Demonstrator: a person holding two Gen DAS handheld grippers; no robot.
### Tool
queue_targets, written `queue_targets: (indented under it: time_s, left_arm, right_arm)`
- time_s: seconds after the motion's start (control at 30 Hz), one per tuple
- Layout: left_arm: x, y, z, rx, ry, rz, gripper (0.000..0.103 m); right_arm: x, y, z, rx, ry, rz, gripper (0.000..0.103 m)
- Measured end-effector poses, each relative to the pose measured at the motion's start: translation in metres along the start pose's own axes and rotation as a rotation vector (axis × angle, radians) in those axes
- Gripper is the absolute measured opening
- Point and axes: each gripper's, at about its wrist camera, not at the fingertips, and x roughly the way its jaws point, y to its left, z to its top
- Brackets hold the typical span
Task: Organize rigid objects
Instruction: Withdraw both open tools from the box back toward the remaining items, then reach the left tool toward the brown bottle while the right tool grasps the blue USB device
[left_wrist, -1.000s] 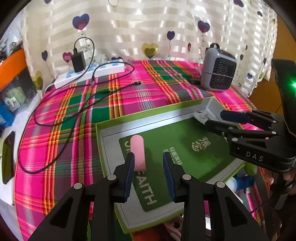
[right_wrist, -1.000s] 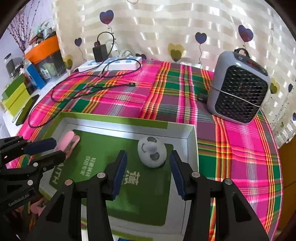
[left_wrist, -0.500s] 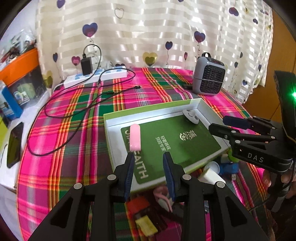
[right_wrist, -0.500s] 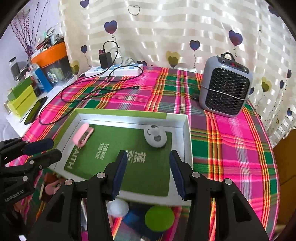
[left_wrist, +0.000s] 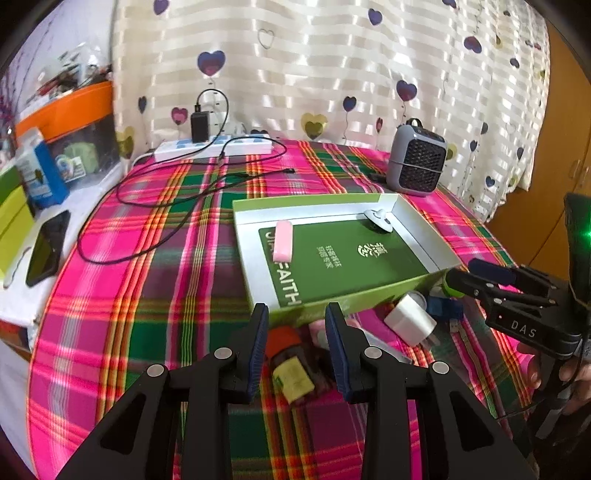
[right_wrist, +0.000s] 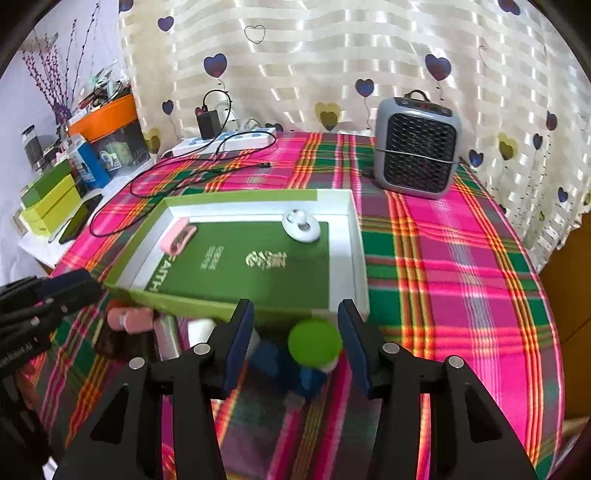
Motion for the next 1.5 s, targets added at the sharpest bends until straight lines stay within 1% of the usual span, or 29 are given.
queue_targets:
  time_s: [0.17,0.4,0.57,0.63,0.7,0.97,1.07,1.2,1.5]
  left_arm:
    - [-0.004,0.010,-0.011,-0.048,0.004,0.003,0.031]
    - [-0.010,0.017,-0.022,-0.076,-0.001,-0.009,0.031]
    - [-0.014,0.018,-0.028,-0.086,-0.001,-0.025,0.031]
    - [-0.014,0.016,-0.030,-0.085,0.000,-0.047,0.031]
    - [-0.010,0.012,-0.032,-0.081,0.018,-0.056,0.031]
    - [0.002,0.003,-0.034,-0.071,0.065,-0.029,0.031]
    - [0.003,-0.001,-0.035,-0.067,0.074,-0.035,0.031]
    - [0.009,-0.006,-0.036,-0.051,0.095,-0.032,0.031]
    - [0.017,-0.004,-0.035,-0.055,0.114,-0.013,0.032]
  right_arm:
    - [-0.007,-0.004,-0.010,0.017,-0.008,-0.008,0.048]
    - [-0.009,-0.010,-0.023,0.046,-0.003,-0.009,0.048]
    - [-0.012,-0.016,-0.030,0.067,0.000,-0.016,0.048]
    - [-0.013,-0.017,-0.032,0.071,0.002,-0.015,0.048]
    - [-0.013,-0.017,-0.034,0.071,0.005,-0.013,0.048]
    - [-0.011,-0.018,-0.043,0.052,0.025,-0.023,0.048]
    - [-0.006,-0.021,-0.042,0.056,0.041,-0.008,0.048]
    - [0.001,-0.020,-0.041,0.040,0.056,0.039,0.048]
    - [0.012,-0.014,-0.035,0.003,0.079,0.065,0.048]
